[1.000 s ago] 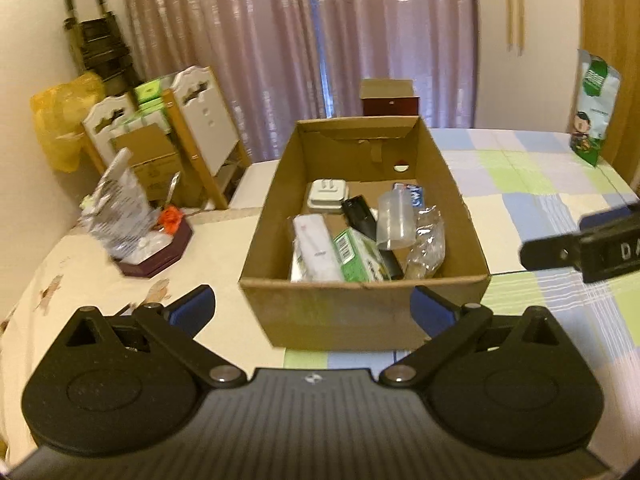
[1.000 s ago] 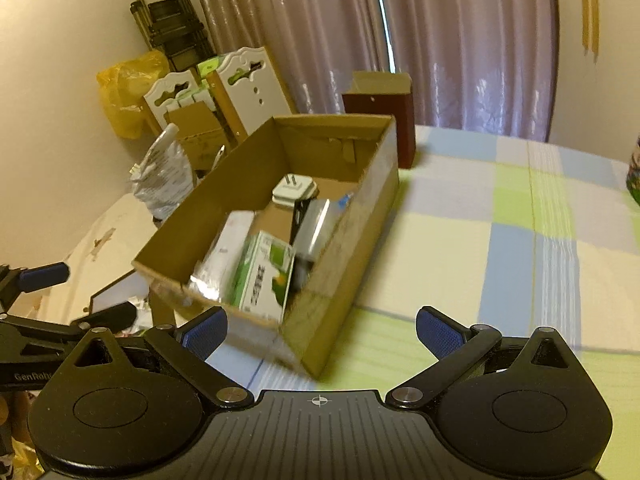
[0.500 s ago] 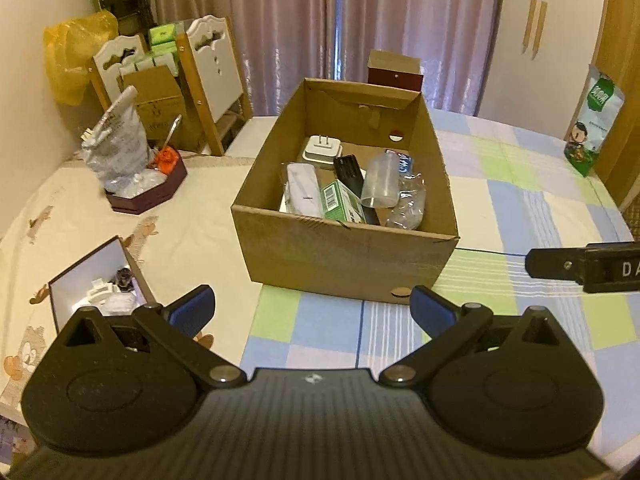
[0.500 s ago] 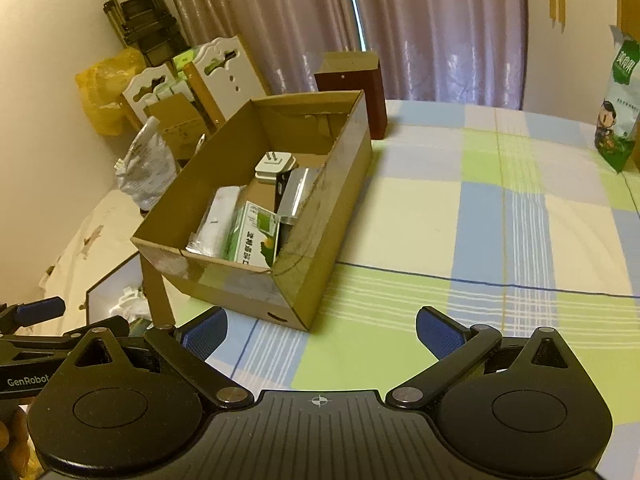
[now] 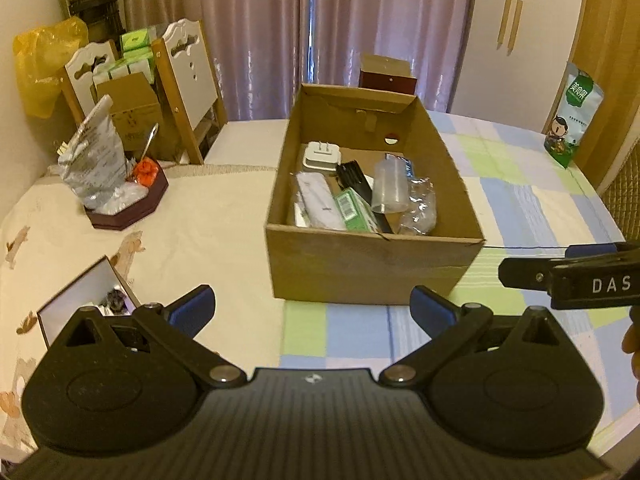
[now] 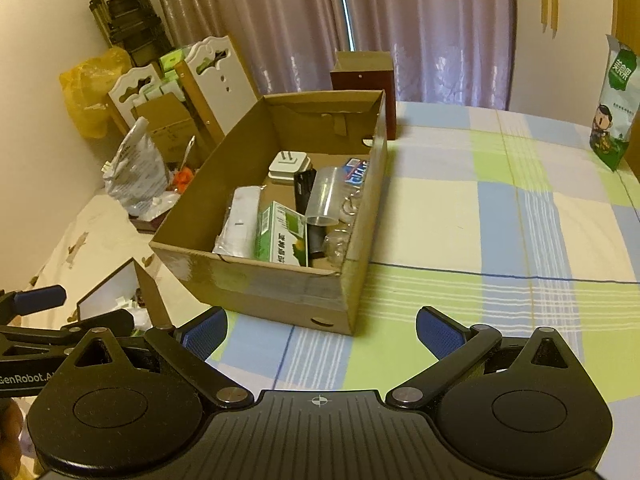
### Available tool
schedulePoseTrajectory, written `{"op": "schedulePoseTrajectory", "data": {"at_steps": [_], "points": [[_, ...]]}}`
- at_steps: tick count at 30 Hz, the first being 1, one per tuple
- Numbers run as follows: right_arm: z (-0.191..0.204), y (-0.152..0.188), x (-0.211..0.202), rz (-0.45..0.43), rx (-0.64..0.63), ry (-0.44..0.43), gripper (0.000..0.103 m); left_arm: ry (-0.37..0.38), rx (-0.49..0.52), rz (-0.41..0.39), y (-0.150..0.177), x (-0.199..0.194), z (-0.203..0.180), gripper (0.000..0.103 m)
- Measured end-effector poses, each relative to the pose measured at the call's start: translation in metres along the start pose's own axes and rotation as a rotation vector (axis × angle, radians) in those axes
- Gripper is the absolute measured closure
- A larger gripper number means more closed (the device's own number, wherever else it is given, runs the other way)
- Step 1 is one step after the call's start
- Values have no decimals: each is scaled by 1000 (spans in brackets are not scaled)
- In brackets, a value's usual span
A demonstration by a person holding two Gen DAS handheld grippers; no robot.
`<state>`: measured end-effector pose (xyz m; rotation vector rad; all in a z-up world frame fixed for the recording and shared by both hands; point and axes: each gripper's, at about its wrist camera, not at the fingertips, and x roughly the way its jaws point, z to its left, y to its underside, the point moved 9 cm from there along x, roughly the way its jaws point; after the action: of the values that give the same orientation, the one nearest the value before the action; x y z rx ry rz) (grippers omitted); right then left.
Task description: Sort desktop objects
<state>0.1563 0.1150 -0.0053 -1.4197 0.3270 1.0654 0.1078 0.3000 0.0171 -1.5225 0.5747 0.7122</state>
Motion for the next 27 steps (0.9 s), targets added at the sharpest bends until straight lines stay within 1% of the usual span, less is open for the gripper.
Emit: {"op": "schedulePoseTrajectory", "data": {"at_steps": [7,13,21,27], "points": [[12,-1,1,-14,12,19,0,16,16,-10,-5,1,11,1],[19,-6,2,-22,2,30,0,31,18,-8,-9,4,11,1],[16,-4,9,-6,2,45,0,54,22,15,-9,15,5,1],[10,-4,11,-3,6,56,0,52,40,17,-10,21,-2,1]]}}
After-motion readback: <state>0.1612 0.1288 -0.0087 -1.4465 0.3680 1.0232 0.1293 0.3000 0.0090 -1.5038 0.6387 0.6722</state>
